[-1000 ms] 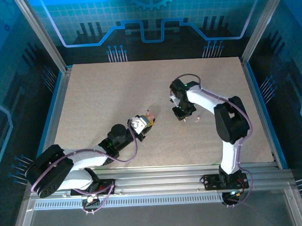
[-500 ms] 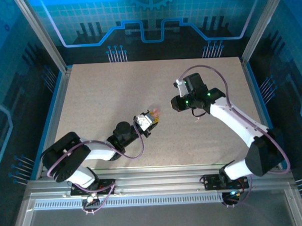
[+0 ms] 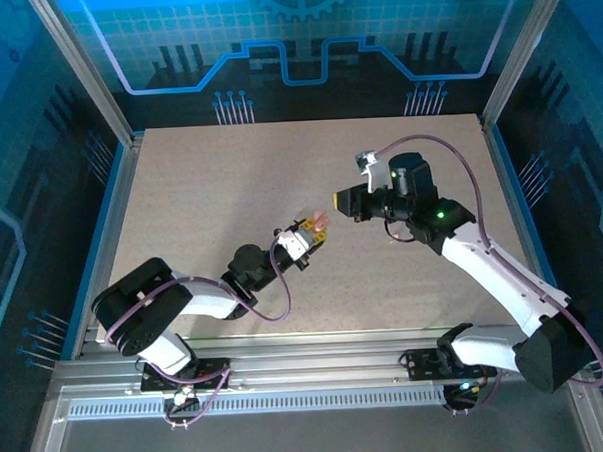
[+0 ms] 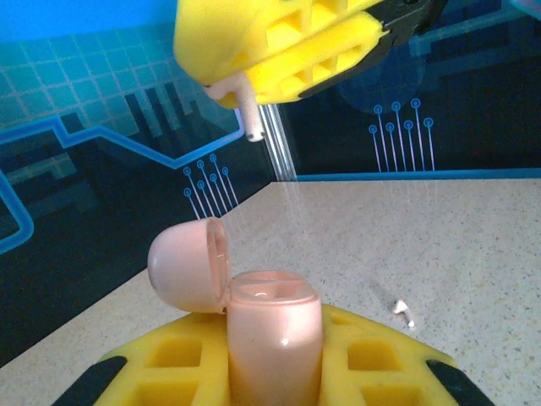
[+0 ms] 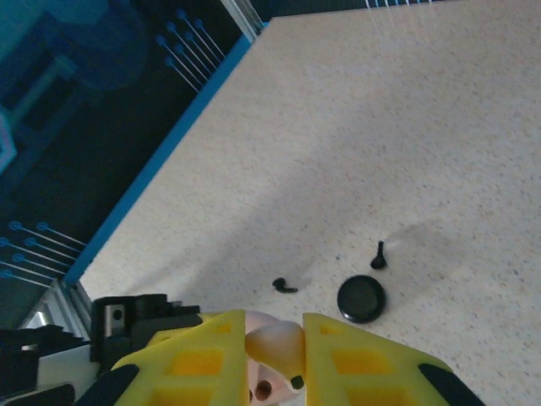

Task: Insert the wireless bluetooth earbuds into the charging case

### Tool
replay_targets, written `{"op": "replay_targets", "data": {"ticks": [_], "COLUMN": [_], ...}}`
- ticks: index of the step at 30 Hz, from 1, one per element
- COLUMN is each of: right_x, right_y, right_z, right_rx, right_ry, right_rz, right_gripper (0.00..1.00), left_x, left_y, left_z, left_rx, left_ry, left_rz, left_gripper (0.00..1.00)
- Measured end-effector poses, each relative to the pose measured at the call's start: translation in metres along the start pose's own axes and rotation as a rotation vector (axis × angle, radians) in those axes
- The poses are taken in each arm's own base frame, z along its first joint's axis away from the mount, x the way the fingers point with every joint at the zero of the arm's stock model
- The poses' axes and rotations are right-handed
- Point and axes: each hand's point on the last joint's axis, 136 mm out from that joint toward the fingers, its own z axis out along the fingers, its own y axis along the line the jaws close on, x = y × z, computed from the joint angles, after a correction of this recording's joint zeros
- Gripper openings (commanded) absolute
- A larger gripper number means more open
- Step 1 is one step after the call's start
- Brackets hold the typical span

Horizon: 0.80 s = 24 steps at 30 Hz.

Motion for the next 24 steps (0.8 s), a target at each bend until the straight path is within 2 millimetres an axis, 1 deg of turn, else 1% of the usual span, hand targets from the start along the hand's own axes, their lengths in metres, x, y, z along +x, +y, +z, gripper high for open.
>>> {"op": "replay_targets", "data": {"ticks": [2, 6, 14, 20, 24], "right_x": [-0.002, 0.001, 0.016, 0.021, 0.020], "right_y": [0.006, 0.012, 0.013, 0.017, 0.023], "right_z": [-0.002, -0.002, 0.005, 0.007, 0.003], "right_rx": [-0.028, -0.058, -0.079, -0.092, -0.102], "right_ry": [-0.023, -0.038, -0.028, -0.030, -0.044], "right_rz": [0.009, 0.031, 0.073, 0.084, 0.083], "right_gripper": [0.20, 0.20, 0.20, 0.20, 0.21], "left_x": [-0.003, -0.007, -0.018, -0.022, -0.022], "left_y": [0.000, 0.001, 0.003, 0.004, 0.006], "left_z": [0.001, 0.001, 0.003, 0.003, 0.003], "left_rx": [0.000, -0.004, -0.011, -0.018, -0.029], "left_ry": [-0.008, -0.020, -0.049, -0.058, -0.055], "left_rz": [0.001, 0.010, 0.017, 0.017, 0.016], "left_gripper": [0.15, 0.15, 0.15, 0.15, 0.15]}}
